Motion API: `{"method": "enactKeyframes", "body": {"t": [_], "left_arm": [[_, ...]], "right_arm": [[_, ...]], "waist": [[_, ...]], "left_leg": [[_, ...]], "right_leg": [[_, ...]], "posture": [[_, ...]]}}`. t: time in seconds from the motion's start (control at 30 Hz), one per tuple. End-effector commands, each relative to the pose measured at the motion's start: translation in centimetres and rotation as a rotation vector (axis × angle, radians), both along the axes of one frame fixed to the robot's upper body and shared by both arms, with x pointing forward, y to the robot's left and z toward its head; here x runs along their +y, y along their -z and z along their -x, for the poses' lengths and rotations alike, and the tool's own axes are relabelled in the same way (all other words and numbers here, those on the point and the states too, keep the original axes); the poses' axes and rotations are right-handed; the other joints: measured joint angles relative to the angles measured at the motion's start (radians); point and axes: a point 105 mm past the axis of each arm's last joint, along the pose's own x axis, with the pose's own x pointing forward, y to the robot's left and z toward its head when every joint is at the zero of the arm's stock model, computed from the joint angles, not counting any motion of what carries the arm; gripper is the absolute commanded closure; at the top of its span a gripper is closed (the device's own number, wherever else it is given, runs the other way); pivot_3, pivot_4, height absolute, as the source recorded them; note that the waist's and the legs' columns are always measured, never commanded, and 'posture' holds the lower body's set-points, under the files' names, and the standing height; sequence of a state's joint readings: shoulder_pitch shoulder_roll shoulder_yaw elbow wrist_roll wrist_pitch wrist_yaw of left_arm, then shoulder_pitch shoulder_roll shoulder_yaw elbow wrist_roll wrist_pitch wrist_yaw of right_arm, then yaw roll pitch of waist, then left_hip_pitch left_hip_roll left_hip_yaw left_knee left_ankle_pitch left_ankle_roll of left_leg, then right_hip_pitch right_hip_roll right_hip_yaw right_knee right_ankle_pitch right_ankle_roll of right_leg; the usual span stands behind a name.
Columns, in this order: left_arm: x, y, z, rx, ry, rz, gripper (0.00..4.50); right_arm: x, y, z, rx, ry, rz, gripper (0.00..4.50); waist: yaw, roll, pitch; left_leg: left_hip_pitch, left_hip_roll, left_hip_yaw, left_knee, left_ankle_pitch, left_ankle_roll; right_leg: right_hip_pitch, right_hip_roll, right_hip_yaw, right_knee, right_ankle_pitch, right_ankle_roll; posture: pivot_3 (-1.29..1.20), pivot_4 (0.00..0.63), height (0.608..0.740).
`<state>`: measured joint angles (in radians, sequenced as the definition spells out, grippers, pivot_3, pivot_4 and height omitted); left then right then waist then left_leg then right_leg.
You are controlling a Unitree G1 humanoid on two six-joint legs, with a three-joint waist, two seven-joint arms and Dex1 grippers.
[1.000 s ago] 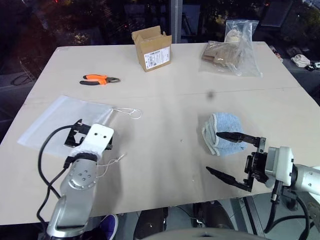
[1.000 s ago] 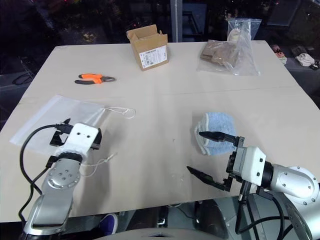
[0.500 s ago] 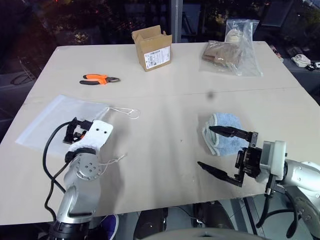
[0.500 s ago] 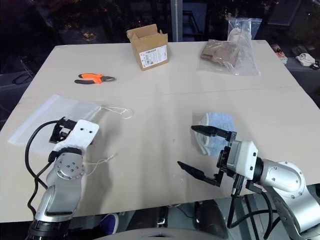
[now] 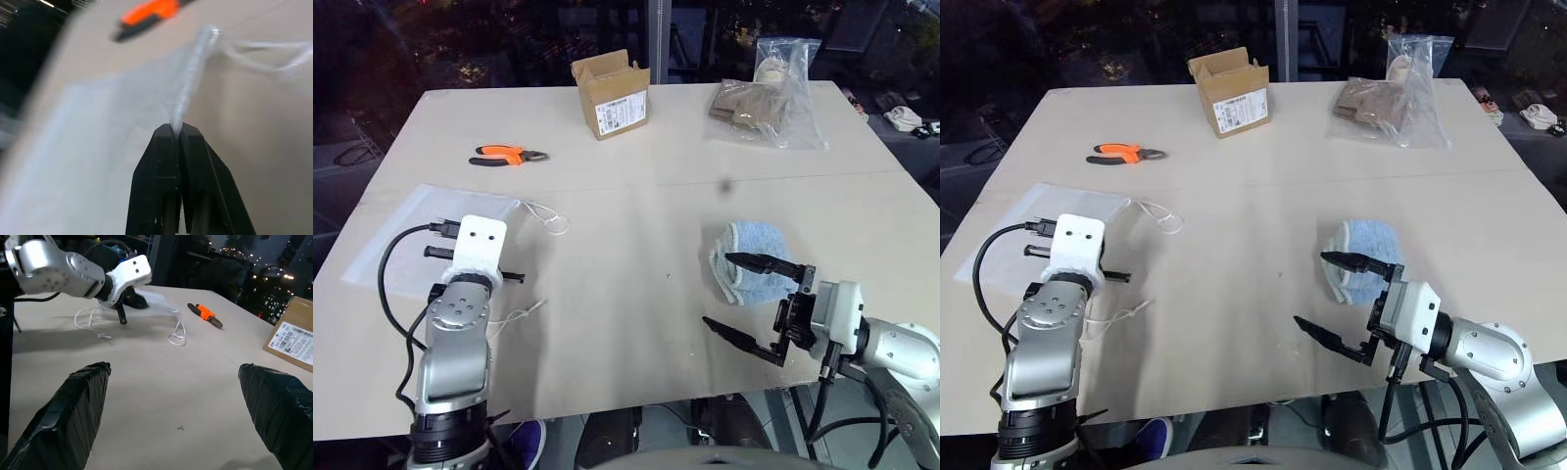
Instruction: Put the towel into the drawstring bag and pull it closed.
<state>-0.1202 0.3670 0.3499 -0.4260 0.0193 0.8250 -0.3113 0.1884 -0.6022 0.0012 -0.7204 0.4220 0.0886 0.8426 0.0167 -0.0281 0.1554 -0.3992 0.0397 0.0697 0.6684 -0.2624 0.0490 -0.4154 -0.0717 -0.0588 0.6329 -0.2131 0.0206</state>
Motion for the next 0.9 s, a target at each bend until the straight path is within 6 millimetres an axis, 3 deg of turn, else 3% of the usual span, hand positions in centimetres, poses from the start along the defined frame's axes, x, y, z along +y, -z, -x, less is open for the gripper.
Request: {"method": "enactKeyframes", "body": {"t": [0.03, 0.17, 0.3, 0.37, 0.47, 0.83, 0.9], "left_arm": [[-2.2, -1.5, 0.5, -0.014, 0.164, 0.235, 4.42], [-4.0, -1.3, 1.2, 0.079, 0.298, 0.433, 4.42], [-4.2, -1.5, 1.7, 0.107, 0.370, 0.481, 4.42], [-4.0, -1.6, 1.7, 0.114, 0.368, 0.435, 3.87], [-3.8, -1.5, 1.3, 0.111, 0.344, 0.344, 2.71], [-3.7, -1.4, 0.8, -0.071, 0.408, -0.452, 2.71], [-3.5, -1.0, 0.9, -0.088, 0.404, -0.498, 2.71]], "right_arm": [[0.1, -0.3, 0.4, -0.030, -0.002, -0.006, 0.00], [0.0, 0.1, 0.6, -0.030, 0.004, -0.005, 0.00], [0.0, 0.2, 0.7, -0.031, 0.010, -0.006, 0.00], [0.0, 0.3, 0.8, -0.030, 0.015, -0.006, 0.00], [0.0, 0.5, 0.9, -0.029, 0.020, -0.007, 0.00], [0.0, 0.7, 0.9, -0.035, 0.047, -0.007, 0.00], [0.0, 0.7, 1.0, -0.033, 0.051, -0.005, 0.00]], "waist": [[-0.002, 0.000, 0.000], [-0.003, 0.000, 0.000], [-0.003, 0.000, 0.000], [-0.003, 0.000, 0.000], [-0.002, 0.000, 0.000], [-0.001, 0.001, 0.001], [0.000, 0.001, 0.001]], "left_leg": [[0.000, 0.000, 0.000, 0.000, 0.000, 0.000], [0.002, -0.001, 0.001, 0.001, 0.000, 0.000], [0.003, -0.001, 0.001, 0.001, 0.000, 0.000], [0.003, -0.001, 0.001, 0.001, 0.000, 0.000], [0.003, -0.001, 0.001, 0.001, 0.000, 0.000], [0.002, 0.000, 0.001, 0.000, 0.000, -0.001], [0.002, 0.000, 0.001, 0.000, 0.000, -0.001]], "right_leg": [[0.000, 0.000, -0.001, 0.000, 0.000, 0.000], [0.001, 0.004, -0.002, 0.002, -0.002, 0.004], [0.001, 0.006, 0.000, 0.004, -0.002, 0.004], [0.001, 0.006, 0.000, 0.004, -0.002, 0.004], [0.001, 0.006, 0.000, 0.004, -0.002, 0.004], [-0.001, -0.001, 0.004, 0.003, 0.000, -0.001], [-0.001, -0.001, 0.004, 0.002, 0.000, -0.001]], "posture": [[0.00, 0.150, 0.740], [0.00, 0.150, 0.740], [0.00, 0.150, 0.740], [0.00, 0.150, 0.740], [0.00, 0.150, 0.740], [0.00, 0.150, 0.740], [0.00, 0.150, 0.740]]}}
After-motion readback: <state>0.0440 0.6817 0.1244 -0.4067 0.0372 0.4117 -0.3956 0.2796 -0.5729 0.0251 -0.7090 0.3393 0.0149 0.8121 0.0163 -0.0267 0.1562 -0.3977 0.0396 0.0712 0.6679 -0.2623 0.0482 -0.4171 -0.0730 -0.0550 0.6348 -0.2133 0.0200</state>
